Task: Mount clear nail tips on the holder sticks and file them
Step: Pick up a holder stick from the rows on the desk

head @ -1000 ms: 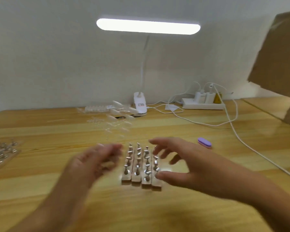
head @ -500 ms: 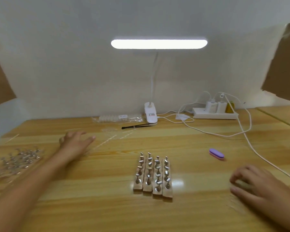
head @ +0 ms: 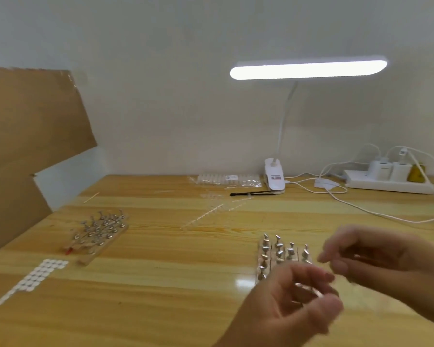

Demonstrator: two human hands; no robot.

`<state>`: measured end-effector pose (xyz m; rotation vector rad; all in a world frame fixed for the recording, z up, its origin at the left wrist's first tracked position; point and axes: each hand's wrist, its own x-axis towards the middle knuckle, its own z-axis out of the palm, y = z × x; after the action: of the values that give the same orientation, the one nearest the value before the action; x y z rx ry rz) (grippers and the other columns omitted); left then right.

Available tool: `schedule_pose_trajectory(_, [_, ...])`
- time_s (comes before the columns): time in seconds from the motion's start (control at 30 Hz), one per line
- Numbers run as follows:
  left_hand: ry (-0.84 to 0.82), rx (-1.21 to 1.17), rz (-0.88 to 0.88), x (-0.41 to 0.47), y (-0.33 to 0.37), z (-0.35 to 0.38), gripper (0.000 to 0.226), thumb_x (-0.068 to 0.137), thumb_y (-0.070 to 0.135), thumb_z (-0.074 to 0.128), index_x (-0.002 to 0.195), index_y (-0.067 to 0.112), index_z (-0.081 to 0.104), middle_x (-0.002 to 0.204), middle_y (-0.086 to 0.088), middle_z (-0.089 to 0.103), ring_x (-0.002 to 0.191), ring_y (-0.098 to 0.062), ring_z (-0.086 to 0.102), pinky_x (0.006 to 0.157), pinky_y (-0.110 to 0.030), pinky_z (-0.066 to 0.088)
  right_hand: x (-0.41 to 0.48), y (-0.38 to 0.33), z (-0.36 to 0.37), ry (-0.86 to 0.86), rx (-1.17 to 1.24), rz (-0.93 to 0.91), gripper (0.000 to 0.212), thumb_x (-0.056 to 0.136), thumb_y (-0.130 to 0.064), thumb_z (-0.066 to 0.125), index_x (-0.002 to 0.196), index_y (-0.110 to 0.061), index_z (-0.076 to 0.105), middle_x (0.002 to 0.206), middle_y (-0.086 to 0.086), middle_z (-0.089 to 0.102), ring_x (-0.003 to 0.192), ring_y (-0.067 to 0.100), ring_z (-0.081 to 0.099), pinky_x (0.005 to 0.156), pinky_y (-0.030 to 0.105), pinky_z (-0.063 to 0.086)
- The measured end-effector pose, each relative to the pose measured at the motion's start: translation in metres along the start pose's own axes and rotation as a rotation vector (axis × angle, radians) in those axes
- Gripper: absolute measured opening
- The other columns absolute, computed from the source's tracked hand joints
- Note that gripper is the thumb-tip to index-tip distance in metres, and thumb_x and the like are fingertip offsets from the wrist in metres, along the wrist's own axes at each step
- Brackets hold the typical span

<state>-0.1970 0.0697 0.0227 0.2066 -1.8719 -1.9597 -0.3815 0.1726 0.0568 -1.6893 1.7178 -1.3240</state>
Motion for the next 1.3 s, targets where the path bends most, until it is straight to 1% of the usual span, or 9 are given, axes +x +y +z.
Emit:
schedule_pose_trajectory(0.13, [0.09, -0.121, -0.084, -0.007, -0.006, -0.007, 0.025, 0.079, 0.038, 0.067, 0.096, 0.019, 0.065, 0.082, -0.002, 0.073, 0.073, -0.013, 0.066, 0.068, -0.022, 0.05, 0.012, -0.013, 0.042, -0.035, 0.164, -0.012, 0.019, 0.081, -0.037, 0.074, 0.096, -0.025, 0.078, 0.079, 0.003, 0.069, 0.066, 0.007, 0.062, 0.059, 0.017, 0.049])
schedule_pose_trajectory(0.23, [0.154, -0.134, -0.135, 0.002, -0.009, -0.015, 0.013, 0.082, 0.033, 0.071, 0.077, 0.021, 0.07, 0.073, -0.006, 0.072, 0.062, -0.014, 0.064, 0.061, -0.022, 0.051, 0.009, -0.003, 0.055, 0.071, 0.414, 0.13, 0.03, 0.068, -0.021, 0.071, 0.097, -0.027, 0.077, 0.075, 0.008, 0.068, 0.062, 0.011, 0.061, 0.055, 0.019, 0.049])
schedule_pose_trajectory(0.33, [0.249, -0.242, -0.206, 0.009, -0.014, -0.017, 0.014, 0.085, 0.017, 0.074, 0.08, 0.006, 0.067, 0.068, -0.009, 0.071, 0.054, -0.013, 0.063, 0.053, -0.02, 0.051, 0.005, -0.005, 0.057, 0.102, 0.513, 0.204, 0.037, 0.069, -0.046, 0.076, 0.1, -0.028, 0.075, 0.081, 0.013, 0.07, 0.062, 0.018, 0.061, 0.058, 0.021, 0.051])
schedule_pose_trajectory(0.4, [0.354, -0.378, -0.251, 0.012, -0.015, -0.019, 0.009, 0.08, 0.009, 0.069, 0.073, 0.003, 0.07, 0.067, -0.015, 0.071, 0.048, -0.014, 0.063, 0.046, -0.019, 0.051, 0.002, -0.004, 0.053, 0.124, 0.536, 0.251, 0.064, 0.057, -0.061, 0.083, 0.105, -0.019, 0.075, 0.084, 0.017, 0.07, 0.063, 0.022, 0.06, 0.058, 0.026, 0.053])
schedule_pose_trajectory(0.6, [0.443, -0.468, -0.232, 0.013, -0.012, -0.023, 0.013, 0.058, 0.013, 0.075, 0.068, 0.005, 0.073, 0.077, -0.022, 0.073, 0.051, -0.016, 0.067, 0.045, -0.019, 0.053, -0.001, 0.004, 0.044, 0.18, 0.411, 0.212, 0.032, 0.068, -0.016, 0.071, 0.099, -0.009, 0.072, 0.078, 0.012, 0.07, 0.061, 0.014, 0.062, 0.058, 0.019, 0.052])
schedule_pose_trajectory(0.7, [0.395, -0.427, -0.245, 0.012, -0.015, -0.02, 0.011, 0.05, 0.017, 0.078, 0.059, 0.012, 0.075, 0.077, -0.019, 0.074, 0.054, -0.015, 0.068, 0.047, -0.019, 0.053, -0.001, 0.002, 0.046, 0.213, 0.428, 0.198, 0.023, 0.064, -0.02, 0.074, 0.085, -0.009, 0.074, 0.073, 0.008, 0.069, 0.059, 0.011, 0.06, 0.057, 0.018, 0.051])
schedule_pose_trajectory(1.03, [0.289, -0.301, -0.283, 0.01, -0.013, -0.012, 0.034, 0.05, 0.029, 0.078, 0.076, 0.007, 0.081, 0.062, -0.008, 0.069, 0.046, -0.008, 0.058, 0.045, -0.015, 0.048, -0.001, 0.01, 0.048, 0.223, 0.296, 0.044, 0.015, 0.072, -0.028, 0.072, 0.088, -0.026, 0.074, 0.083, -0.003, 0.069, 0.076, 0.008, 0.063, 0.064, 0.018, 0.052])
schedule_pose_trajectory(1.2, [0.264, -0.366, -0.363, 0.008, -0.01, -0.012, 0.028, 0.049, 0.028, 0.075, 0.066, 0.005, 0.078, 0.054, -0.005, 0.061, 0.041, -0.007, 0.052, 0.038, -0.014, 0.043, -0.006, 0.016, 0.045, 0.216, -0.454, -0.412, 0.002, 0.086, -0.025, 0.067, 0.086, -0.023, 0.068, 0.104, -0.012, 0.06, 0.096, 0.012, 0.06, 0.079, 0.019, 0.045])
schedule_pose_trajectory(1.3, [0.176, -0.175, -0.211, 0.004, -0.012, -0.015, 0.013, 0.071, 0.026, 0.082, 0.068, 0.014, 0.079, 0.057, -0.002, 0.064, 0.046, -0.007, 0.056, 0.045, -0.016, 0.045, -0.007, 0.014, 0.047, 0.194, -0.112, -0.317, 0.003, 0.082, -0.023, 0.068, 0.083, -0.024, 0.065, 0.101, -0.008, 0.063, 0.098, 0.013, 0.062, 0.084, 0.019, 0.046])
